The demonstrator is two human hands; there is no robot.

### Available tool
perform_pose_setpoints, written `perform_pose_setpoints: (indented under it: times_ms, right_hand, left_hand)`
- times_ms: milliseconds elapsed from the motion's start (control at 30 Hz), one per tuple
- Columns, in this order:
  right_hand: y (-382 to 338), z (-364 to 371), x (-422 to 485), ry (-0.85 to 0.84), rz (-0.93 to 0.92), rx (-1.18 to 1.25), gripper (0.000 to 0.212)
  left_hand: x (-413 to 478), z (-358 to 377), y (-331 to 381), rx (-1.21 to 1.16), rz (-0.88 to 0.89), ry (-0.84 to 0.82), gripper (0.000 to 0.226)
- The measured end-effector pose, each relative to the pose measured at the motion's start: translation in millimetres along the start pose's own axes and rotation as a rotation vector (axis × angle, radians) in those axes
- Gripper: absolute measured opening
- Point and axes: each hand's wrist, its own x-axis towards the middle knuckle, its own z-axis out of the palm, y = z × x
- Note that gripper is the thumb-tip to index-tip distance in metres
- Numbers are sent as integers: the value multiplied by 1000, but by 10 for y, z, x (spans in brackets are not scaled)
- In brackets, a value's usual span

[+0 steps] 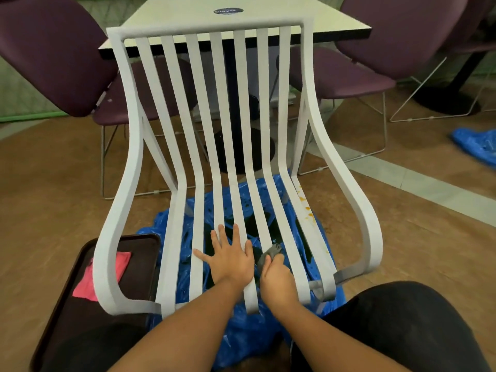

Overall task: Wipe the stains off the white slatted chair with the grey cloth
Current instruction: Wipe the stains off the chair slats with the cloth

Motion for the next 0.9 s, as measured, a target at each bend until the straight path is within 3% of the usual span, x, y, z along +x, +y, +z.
perform_pose_setpoints:
  times_ms: [433, 633, 800, 900]
  right_hand:
    - [-114, -98, 94, -19, 70, 263, 30]
    - [-202, -120, 294, -40, 37, 232, 34]
    - [-258, -154, 358, 14, -73, 45, 26]
    - [-317, -260, 384, 46, -105, 124, 26]
  left_hand:
    - [-62, 49, -29, -6, -2, 21, 63]
    - [-29, 46, -12, -17, -9, 33, 62]
    - [-15, 30, -3, -15, -2, 42, 62]
    - [-20, 32, -17, -18, 0, 47, 62]
